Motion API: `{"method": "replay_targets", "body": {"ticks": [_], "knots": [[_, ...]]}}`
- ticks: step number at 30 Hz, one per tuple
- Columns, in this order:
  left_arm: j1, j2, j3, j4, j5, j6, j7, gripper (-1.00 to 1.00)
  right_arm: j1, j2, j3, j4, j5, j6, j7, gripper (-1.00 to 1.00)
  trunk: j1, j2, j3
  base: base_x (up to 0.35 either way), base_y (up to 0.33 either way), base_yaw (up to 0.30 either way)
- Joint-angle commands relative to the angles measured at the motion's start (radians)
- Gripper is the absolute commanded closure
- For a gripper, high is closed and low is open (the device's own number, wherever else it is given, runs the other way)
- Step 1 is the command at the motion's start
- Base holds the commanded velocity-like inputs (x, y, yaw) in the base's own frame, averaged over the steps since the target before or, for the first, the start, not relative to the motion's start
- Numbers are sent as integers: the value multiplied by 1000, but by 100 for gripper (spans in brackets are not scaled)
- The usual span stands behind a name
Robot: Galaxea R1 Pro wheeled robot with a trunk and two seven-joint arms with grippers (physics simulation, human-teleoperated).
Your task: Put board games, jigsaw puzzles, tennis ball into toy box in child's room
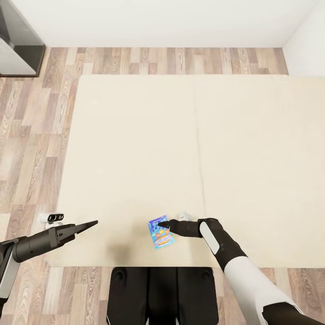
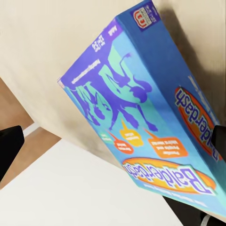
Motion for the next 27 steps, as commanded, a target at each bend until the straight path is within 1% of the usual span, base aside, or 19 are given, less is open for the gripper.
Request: {"method": "replay_targets", "body": {"ticks": [1,9,17,27], "knots": [[0,0,0,0,-1,11,-4,-100,0,0,0,-1,1,4,1,-100,1,-2,-1,0,112,0],[0,0,0,0,-1,11,-4,-100,0,0,0,-1,1,4,-2,-100,1,-2,-1,0,26,0],[0,0,0,0,-1,11,-4,-100,0,0,0,-1,1,4,-2,-100,1,-2,-1,0,110,0],[0,0,0,0,-1,11,-4,-100,-1,0,0,-1,1,4,-2,-100,1,-2,-1,0,10,0]]}}
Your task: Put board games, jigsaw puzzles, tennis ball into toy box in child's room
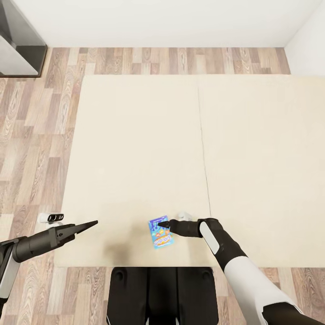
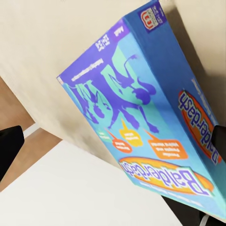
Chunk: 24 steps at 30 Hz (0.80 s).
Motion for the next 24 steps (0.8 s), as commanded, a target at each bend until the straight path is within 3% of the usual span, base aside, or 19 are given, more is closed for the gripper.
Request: {"method": "replay_targets", "body": {"ticks": [1,24], "knots": [[0,0,0,0,-1,11,-4,-100,0,0,0,-1,1,4,2,-100,1,-2,-1,0,0,0],[0,0,0,0,-1,11,-4,-100,0,0,0,-1,1,4,2,-100,1,-2,-1,0,25,0]]}}
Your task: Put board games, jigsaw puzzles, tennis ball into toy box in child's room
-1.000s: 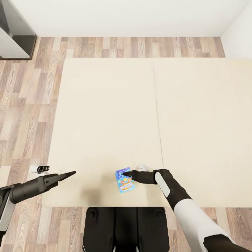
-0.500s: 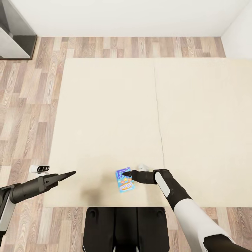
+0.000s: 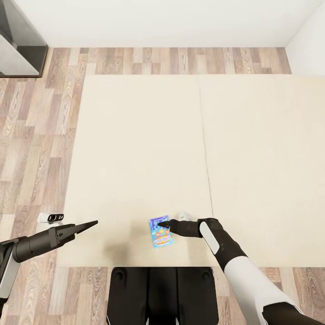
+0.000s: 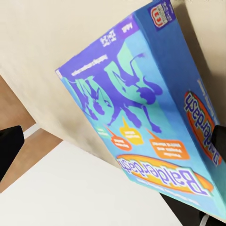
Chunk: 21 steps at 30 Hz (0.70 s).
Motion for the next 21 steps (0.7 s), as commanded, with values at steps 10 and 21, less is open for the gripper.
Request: {"method": "replay_targets", "body": {"ticks": [10,21], "knots": [[0,0,0,0,-1,10,-4,-100,1,0,0,-1,0,4,3,-100,1,-2,-1,0,83,0],[0,0,0,0,-1,10,-4,-100,1,0,0,-1,0,4,7,-100,1,-2,-1,0,3,3]]}}
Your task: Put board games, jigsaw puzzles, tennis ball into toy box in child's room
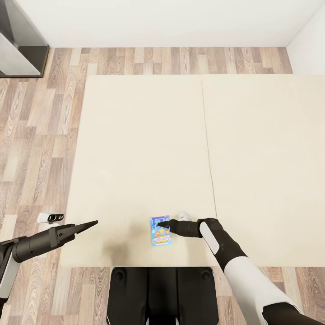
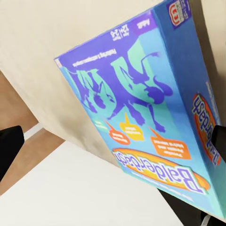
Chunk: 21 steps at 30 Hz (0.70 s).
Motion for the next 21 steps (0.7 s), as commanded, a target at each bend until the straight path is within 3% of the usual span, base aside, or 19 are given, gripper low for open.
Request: {"method": "replay_targets", "body": {"ticks": [1,14,21], "knots": [[0,0,0,0,-1,11,-4,-100,0,0,0,-1,1,4,2,-100,1,-1,-1,0,0,68],[0,0,0,0,-1,11,-4,-100,0,0,0,-1,0,4,2,-100,1,-1,-1,0,2,56],[0,0,0,0,-1,11,-4,-100,0,0,0,0,0,4,2,-100,1,-1,-1,0,108,1]]}}
